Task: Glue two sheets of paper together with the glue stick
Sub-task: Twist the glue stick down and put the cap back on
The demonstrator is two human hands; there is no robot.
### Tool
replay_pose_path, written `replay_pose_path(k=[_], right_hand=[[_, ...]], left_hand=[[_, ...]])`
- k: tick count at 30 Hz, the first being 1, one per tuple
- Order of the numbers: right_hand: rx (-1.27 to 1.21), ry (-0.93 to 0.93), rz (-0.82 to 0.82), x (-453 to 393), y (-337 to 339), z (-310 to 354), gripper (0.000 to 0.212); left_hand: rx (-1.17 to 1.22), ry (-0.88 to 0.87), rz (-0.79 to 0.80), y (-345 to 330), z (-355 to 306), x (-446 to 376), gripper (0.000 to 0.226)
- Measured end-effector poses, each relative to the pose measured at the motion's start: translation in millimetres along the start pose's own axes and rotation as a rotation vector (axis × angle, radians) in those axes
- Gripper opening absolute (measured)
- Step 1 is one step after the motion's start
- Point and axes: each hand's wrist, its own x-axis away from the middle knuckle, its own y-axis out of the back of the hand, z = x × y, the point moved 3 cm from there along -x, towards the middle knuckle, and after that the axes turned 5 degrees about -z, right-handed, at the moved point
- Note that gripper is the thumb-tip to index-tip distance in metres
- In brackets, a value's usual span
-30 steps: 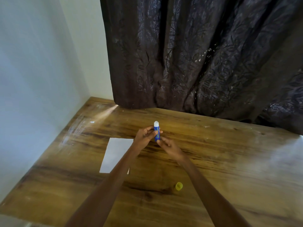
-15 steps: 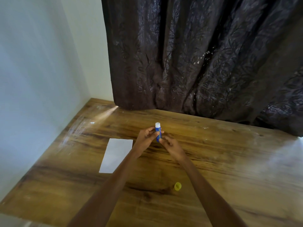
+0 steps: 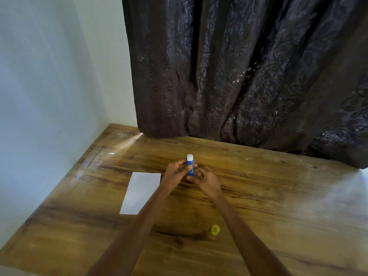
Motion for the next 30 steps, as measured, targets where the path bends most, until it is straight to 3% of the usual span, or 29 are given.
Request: replay_pose_path(k=[1,3,6,9,11,15,18,20,22,24,27,30], right_hand=[[0.065,-0.011,-0.093,0,-1,0,0.026],[0.051,-0.007,-0.127,4,-6,1,0.031],[-0.127,0.064,0.06,9,-8,-1,0.016],[-0.079,0.081,0.196,9,-2,-3,0.023],[-0.041,0.036,0.073,7,3,-2,0.004],[0.003,0.01,-0.174,12,-7,0,0.036],[-0.116,0.064,-0.135,16,-13,2,0.025],[-0.089,0.138,-0.026,15,-10,2,0.012],[-0.028,0.168,0.094,15,-9,4,0.016],[0.022,0.085,0.012,16,-7,3,0.006],[0.087,-0.027,-0.225,25,-10,3,0.031],[0.025,0.0,-0.179,30,-18,5,0.024]], left_hand=[[-0.001,0.006,-0.007,-2,1,1,0.026],[-0.006,0.023,-0.005,-3,1,1,0.031],[0.001,0.016,0.023,0,-2,1,0.029],[0.004,0.01,0.044,3,-4,3,0.028],[-0.019,0.01,0.033,2,-2,5,0.029],[-0.024,0.011,0.003,-1,1,8,0.031],[-0.03,0.018,0.02,3,0,8,0.031],[-0.048,0.017,0.047,6,-1,9,0.031],[-0.057,0.003,0.053,8,-2,12,0.03],[-0.055,-0.005,0.043,7,-2,14,0.028],[-0.054,-0.01,0.041,2,-3,20,0.027],[-0.05,0.002,0.053,2,-2,24,0.029]])
